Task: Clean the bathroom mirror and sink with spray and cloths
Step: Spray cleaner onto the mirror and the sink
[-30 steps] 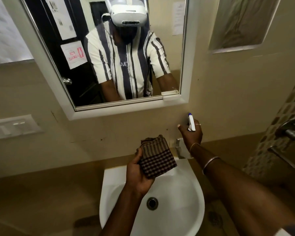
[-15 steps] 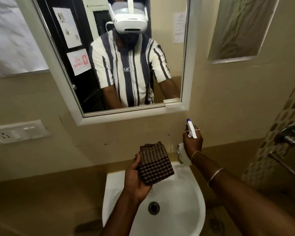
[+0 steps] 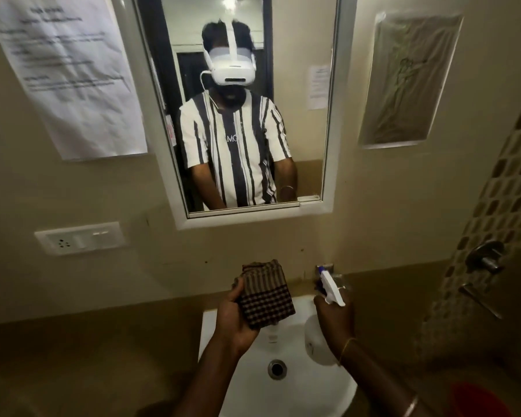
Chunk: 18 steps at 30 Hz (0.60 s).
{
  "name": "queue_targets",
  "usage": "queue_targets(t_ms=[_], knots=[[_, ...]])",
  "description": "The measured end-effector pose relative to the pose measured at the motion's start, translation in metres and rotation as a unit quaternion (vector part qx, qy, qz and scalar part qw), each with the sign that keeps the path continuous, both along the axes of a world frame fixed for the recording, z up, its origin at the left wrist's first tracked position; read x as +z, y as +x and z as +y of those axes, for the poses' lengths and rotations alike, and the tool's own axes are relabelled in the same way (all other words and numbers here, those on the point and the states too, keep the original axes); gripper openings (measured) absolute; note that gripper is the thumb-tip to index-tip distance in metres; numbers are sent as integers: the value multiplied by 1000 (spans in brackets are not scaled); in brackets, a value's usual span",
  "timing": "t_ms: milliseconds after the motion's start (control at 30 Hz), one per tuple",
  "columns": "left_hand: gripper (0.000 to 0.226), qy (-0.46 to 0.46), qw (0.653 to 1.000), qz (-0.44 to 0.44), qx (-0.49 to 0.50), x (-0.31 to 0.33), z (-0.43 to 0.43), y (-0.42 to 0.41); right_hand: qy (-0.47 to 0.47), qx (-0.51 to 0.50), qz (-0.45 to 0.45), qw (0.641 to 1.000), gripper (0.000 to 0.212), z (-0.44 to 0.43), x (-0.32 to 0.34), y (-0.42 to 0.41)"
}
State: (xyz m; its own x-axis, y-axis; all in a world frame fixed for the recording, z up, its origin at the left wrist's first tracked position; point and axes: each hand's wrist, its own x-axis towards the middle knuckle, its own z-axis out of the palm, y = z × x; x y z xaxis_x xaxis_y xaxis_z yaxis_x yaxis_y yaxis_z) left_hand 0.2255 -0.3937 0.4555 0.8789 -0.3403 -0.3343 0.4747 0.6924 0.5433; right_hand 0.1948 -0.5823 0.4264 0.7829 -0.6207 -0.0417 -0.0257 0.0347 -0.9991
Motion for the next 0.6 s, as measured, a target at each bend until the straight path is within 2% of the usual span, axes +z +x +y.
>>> queue_targets(t_ms=[233, 400, 600], knots=[[50, 27, 999, -35, 0, 15, 15, -15, 21, 40, 10, 999, 35, 32, 20, -59], [51, 33, 998, -62, -7, 24, 24, -24, -26, 104, 3, 994, 45, 65, 38, -84], [57, 52, 996, -76, 3, 23, 35, -17, -96, 164, 6, 982, 42, 98, 45, -96]])
